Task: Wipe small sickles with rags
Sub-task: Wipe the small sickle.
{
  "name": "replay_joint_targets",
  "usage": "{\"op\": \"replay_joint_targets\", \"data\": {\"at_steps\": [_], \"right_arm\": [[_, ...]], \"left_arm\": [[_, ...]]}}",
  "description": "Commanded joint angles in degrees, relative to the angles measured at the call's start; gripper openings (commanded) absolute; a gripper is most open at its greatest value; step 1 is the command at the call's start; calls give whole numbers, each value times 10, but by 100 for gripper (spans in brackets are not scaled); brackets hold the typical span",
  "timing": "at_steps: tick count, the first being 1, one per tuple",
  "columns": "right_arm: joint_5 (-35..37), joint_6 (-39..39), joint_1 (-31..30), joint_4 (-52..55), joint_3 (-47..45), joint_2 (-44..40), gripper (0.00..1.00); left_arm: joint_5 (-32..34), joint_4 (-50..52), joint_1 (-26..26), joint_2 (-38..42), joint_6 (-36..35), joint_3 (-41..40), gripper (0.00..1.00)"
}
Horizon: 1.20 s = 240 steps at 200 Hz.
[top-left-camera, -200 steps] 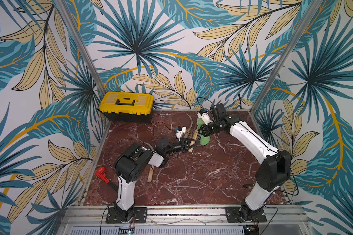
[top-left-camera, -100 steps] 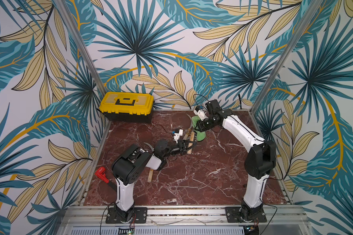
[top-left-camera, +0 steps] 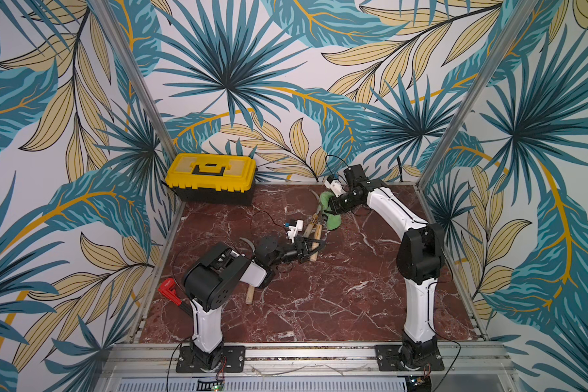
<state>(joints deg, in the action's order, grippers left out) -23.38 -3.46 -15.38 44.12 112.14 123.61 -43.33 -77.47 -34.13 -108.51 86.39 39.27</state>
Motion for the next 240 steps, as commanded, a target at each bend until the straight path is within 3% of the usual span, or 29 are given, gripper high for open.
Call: {"op": "replay_joint_targets", "data": {"at_steps": [1,60,105,181,240], "right_arm": [[4,11,11,-52,18,23,5],[21,42,40,-45,38,48,5],[23,59,51,-25,31,20,5],[27,57,51,-8,-72,-78,5],[-39,77,51,-5,-132,-111,5]], "left_arm": [[-77,-39,-22,30,-18,-3,0],[-75,-39,-22,42,-18,-13,0],[-69,-39,-21,39,-24,-25,0],[-58,-39,-19,34,-32,-11,0],[-61,-39,-17,23,-33,10,0]]}}
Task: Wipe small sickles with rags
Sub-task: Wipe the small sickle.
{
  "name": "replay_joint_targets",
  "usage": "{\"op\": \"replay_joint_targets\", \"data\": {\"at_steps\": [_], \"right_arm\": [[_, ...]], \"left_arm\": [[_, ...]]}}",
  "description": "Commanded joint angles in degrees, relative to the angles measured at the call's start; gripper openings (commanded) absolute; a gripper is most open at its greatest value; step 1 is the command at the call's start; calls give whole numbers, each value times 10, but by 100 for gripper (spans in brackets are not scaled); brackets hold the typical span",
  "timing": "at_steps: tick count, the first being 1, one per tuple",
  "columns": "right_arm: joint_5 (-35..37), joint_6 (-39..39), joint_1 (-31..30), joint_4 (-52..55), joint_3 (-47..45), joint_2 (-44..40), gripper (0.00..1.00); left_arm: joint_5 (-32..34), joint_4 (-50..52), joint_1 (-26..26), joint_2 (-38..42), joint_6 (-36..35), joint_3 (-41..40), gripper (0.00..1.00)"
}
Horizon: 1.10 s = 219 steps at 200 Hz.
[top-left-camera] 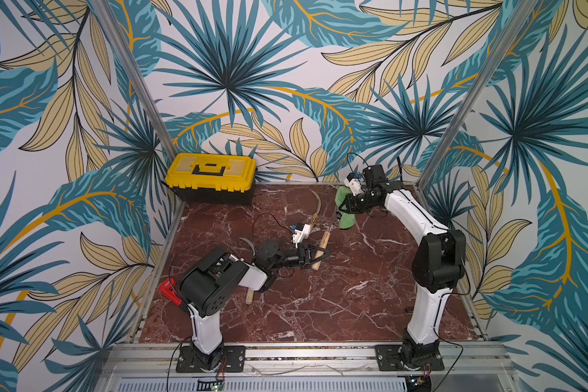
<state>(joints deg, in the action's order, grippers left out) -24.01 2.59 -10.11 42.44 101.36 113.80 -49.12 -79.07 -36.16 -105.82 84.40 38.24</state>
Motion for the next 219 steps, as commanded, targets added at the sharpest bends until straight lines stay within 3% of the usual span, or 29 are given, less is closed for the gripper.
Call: {"op": "replay_joint_targets", "data": {"at_steps": [1,112,219], "right_arm": [[-32,17,-2,12,-25,-13,5],[-73,25,-2,-12,-56,-39,5],[-80,-40,-28,27,-26,-61,4]], "left_arm": [[-4,-23,3,-4,-13,21,0],[-6,-23,3,-15,-10,31,0],[-29,-23,3,-39,3,81,0]]}}
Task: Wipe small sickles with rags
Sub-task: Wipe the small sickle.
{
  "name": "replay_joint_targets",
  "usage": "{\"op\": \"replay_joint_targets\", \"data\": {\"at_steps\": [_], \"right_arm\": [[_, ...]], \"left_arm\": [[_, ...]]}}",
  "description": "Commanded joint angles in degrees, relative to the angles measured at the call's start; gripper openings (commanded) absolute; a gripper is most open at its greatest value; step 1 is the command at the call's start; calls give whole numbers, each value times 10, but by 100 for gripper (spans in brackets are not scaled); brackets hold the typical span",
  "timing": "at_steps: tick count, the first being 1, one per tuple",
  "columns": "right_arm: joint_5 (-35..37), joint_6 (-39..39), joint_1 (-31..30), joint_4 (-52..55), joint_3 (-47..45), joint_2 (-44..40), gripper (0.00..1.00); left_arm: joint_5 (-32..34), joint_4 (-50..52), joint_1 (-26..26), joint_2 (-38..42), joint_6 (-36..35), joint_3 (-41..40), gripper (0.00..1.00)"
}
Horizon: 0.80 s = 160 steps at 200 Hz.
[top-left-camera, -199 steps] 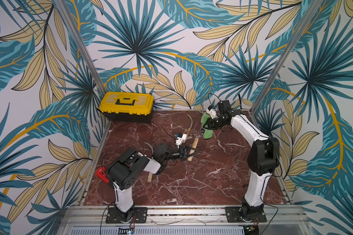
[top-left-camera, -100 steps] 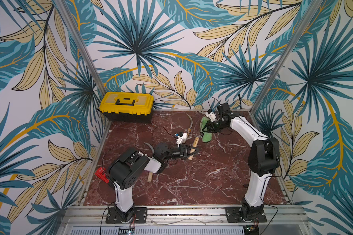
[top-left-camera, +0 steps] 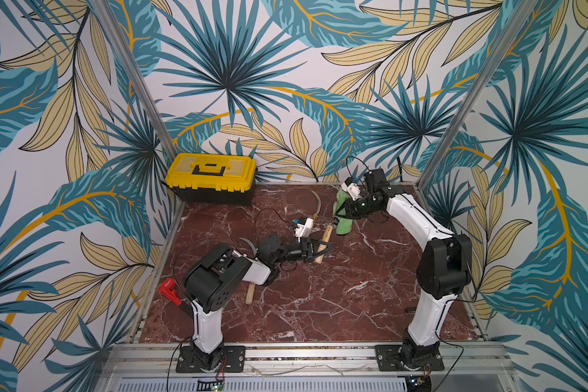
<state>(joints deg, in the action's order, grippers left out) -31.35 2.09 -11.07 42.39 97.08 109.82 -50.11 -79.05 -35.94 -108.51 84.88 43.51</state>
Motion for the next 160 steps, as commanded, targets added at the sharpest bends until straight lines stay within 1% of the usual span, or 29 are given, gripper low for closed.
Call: {"op": "replay_joint_targets", "data": {"at_steps": [1,76,134,153,160], "right_arm": [[-6,-36,-19,28,17,-22,4],[70,-75,-78,47,-15,-90,4],[103,-90,-95,65,-74,-172,3],[132,-94,-95,66,-98,-196,3],[155,-91,-95,61,-107,-203,3]], "left_arm": [[-19,-23,1,-12,-2,29,0],[-29,-23,6,-42,6,61,0],[-29,-23,26,-60,9,77,0],[-26,-23,36,-60,7,83,0],[-26,-23,38,-58,8,84,0]]}}
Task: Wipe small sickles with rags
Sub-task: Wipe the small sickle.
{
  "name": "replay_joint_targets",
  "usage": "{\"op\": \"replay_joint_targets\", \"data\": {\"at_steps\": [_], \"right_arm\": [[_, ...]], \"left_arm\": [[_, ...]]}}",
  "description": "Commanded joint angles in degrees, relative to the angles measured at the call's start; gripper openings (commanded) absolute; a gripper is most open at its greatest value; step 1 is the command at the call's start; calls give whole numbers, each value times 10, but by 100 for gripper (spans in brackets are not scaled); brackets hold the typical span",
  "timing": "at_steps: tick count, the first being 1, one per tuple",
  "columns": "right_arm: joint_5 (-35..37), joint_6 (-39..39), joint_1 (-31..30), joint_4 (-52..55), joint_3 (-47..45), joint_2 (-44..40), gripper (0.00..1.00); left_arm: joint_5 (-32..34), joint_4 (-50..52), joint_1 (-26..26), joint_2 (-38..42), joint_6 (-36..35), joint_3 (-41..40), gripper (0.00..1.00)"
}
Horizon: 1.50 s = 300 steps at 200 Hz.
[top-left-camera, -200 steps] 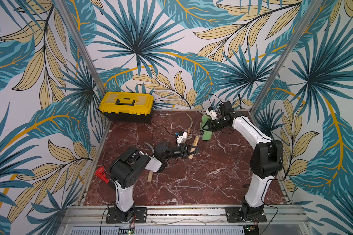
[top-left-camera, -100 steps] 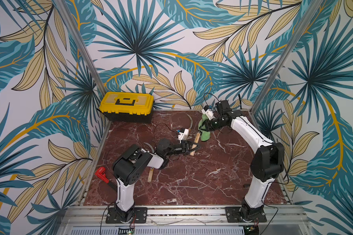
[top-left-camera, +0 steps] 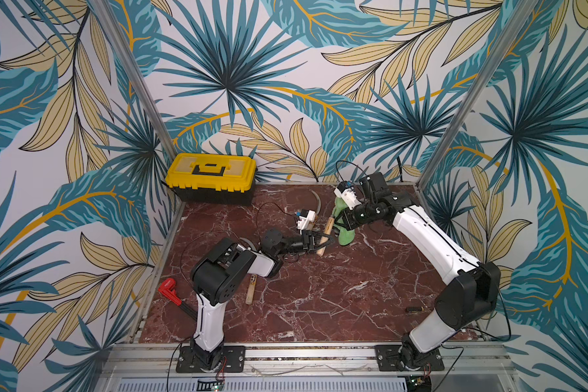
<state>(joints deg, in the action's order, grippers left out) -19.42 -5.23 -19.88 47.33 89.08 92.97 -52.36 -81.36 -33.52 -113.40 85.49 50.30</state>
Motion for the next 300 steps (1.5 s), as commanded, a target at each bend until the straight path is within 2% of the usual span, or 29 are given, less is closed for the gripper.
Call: {"op": "replay_joint_targets", "data": {"at_steps": [1,21,55,112,155,246,300], "right_arm": [[39,-16,-7,11,-29,-35,3],[79,12,13,-6,-38,-30,3],[51,82,66,-52,-16,19,2],[14,95,71,-43,124,168,2],[-30,98,76,-29,199,239,2],[-113,67,80,-46,197,233,2],[-107,24,71,-56,160,170,2]], "left_arm": [[-3,0,14,-9,1,16,0],[-4,0,16,0,0,13,0],[-2,0,15,27,-1,-16,0],[1,0,13,63,5,-51,0],[5,0,9,69,8,-52,0],[8,0,-6,50,9,-46,0],[-4,0,-8,36,13,-32,0]]}}
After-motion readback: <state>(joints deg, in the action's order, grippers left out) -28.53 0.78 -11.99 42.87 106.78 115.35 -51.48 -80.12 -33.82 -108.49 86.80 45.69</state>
